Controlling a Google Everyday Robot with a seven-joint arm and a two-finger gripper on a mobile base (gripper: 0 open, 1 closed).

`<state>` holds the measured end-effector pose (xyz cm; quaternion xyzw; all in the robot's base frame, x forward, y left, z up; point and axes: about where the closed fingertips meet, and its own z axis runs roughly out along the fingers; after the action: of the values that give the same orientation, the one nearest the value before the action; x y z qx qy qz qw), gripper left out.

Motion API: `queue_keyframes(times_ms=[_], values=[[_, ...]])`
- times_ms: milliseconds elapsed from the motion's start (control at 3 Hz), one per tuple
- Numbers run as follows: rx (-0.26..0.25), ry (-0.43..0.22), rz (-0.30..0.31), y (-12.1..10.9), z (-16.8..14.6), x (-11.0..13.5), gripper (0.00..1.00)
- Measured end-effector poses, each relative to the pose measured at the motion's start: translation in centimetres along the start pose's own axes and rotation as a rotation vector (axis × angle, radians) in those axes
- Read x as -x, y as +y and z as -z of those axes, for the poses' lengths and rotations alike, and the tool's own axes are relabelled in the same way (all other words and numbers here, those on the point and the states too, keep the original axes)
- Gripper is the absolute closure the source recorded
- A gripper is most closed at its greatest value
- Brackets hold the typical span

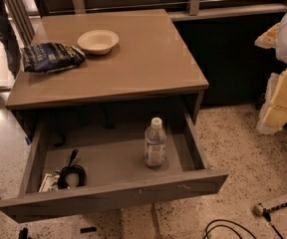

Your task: Pick blue plastic bottle from top drawer and place on counter

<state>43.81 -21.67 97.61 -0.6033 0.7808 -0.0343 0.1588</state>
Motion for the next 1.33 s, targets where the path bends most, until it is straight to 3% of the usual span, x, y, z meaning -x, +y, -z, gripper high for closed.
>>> queue_keyframes(times_ms=[333,667,1000,1333], values=[[0.000,0.000,0.000,0.0,0.0,0.0,0.00],[0.000,0.000,0.000,0.0,0.0,0.0,0.11],[-0.009,-0.038,-0.015,-0.1,-0.8,0.3,0.34],[-0.005,-0.127,-0.056,-0.4,-3.5,0.8,0.58]])
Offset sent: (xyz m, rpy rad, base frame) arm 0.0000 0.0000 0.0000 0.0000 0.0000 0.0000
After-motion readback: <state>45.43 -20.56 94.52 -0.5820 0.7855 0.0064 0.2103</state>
